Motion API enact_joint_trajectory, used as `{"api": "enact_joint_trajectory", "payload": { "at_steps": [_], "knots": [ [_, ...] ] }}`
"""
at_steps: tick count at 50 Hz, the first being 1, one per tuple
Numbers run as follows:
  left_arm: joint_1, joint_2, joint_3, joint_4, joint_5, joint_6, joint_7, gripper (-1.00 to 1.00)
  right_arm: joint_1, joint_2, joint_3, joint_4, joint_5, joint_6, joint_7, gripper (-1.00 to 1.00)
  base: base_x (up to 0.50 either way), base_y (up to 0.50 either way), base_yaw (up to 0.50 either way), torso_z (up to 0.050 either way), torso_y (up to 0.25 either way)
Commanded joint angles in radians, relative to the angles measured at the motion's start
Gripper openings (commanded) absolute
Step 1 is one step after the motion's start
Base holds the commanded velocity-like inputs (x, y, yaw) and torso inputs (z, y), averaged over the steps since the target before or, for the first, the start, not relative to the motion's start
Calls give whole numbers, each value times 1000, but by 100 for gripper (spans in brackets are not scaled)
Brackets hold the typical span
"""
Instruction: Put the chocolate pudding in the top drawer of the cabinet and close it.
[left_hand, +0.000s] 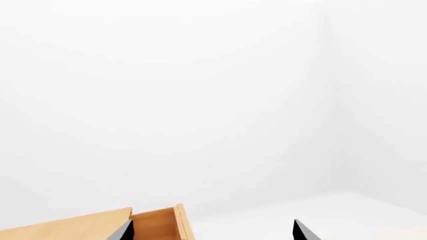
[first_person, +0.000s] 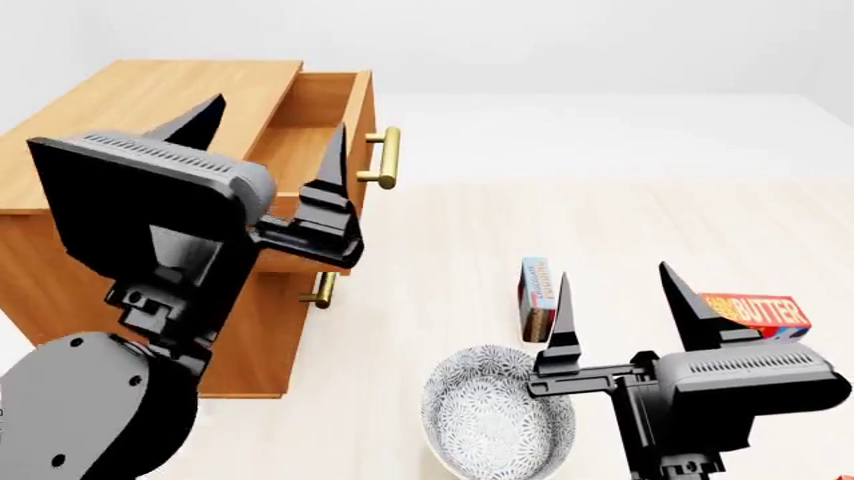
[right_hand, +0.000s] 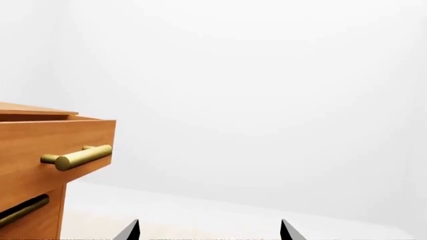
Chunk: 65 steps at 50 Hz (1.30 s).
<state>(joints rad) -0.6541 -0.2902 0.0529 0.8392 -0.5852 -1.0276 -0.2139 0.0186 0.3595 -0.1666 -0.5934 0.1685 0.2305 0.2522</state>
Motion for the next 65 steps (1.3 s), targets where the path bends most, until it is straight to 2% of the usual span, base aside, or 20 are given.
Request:
{"api": "enact_joint_trajectory", "payload": {
  "at_steps": [1, 7, 14, 18, 22, 25, 31, 35, 38, 43, 47, 48, 50, 51, 53, 61, 65],
  "knots": [
    [-326, 72, -81, -198, -185, -250, 12, 100, 9, -2, -5, 12, 11, 5, -1, 100, 0, 0, 0, 0, 0],
    [-506, 98, -66, -415, -191, -346, 2, 100, -19, 10, 11, -9, 28, 1, -2, 100, 0, 0, 0, 0, 0],
    [-723, 116, 44, -820, -97, -298, 60, 100, -53, 28, 21, -33, 30, -6, -2, 100, 0, 0, 0, 0, 0],
    [-831, 121, 164, -1066, -11, -205, 129, 100, -58, 34, 24, -35, 32, -8, -4, 100, 0, 0, 0, 0, 0],
    [-957, 163, 187, -1366, 40, -131, 168, 100, -62, 37, 27, -36, 36, -12, -4, 100, 0, 0, 0, 0, 0],
    [-1038, 193, 212, -1583, 91, -5, 208, 100, -63, 39, 29, -34, 39, -17, -5, 100, 0, 0, 0, 0, 0],
    [-1250, 284, 273, -2143, 166, 202, 344, 100, -58, 39, 28, -26, 40, -21, -6, 100, 0, 0, 0, 0, 0],
    [-1252, 290, 286, -2147, 161, 163, 336, 100, -57, 41, 27, -23, 39, -23, -6, 100, 0, 0, 0, 0, 0],
    [-1259, 290, 346, -2147, 81, 134, 301, 100, -55, 41, 26, -20, 39, -23, -5, 100, 0, 0, 0, 0, 0],
    [-1265, 290, 508, -2147, -96, 96, 239, 100, -48, 40, 23, -11, 38, -24, -4, 100, 0, 0, 0, 0, 0],
    [-1261, 290, 544, -2148, -139, 71, 219, 100, -47, 40, 19, -3, 37, -28, -6, 100, 0, 0, 0, 0, 0],
    [-1259, 290, 541, -2148, -139, 61, 222, 100, -47, 41, 19, -3, 38, -28, -7, 100, 0, 0, 0, 0, 0],
    [-1251, 290, 464, -2148, -107, 9, 220, 100, -46, 42, 18, -5, 41, -24, -7, 100, 0, 0, 0, 0, 0],
    [-1245, 289, 388, -2148, -74, -6, 209, 100, -46, 43, 18, -7, 42, -22, -7, 100, 0, 0, 0, 0, 0],
    [-1241, 290, 334, -2148, -32, -20, 214, 100, -46, 44, 18, -8, 45, -19, -7, 100, 0, 0, 0, 0, 0],
    [-1214, 290, 203, -2148, 55, -55, 225, 100, -53, 49, 25, -18, 58, -16, -7, 100, 0, 0, 0, 0, 0],
    [-1201, 290, 220, -2148, 43, -61, 232, 100, -49, 48, 25, -15, 58, -12, -3, 100, 0, 0, 0, 0, 0]
  ]
}}
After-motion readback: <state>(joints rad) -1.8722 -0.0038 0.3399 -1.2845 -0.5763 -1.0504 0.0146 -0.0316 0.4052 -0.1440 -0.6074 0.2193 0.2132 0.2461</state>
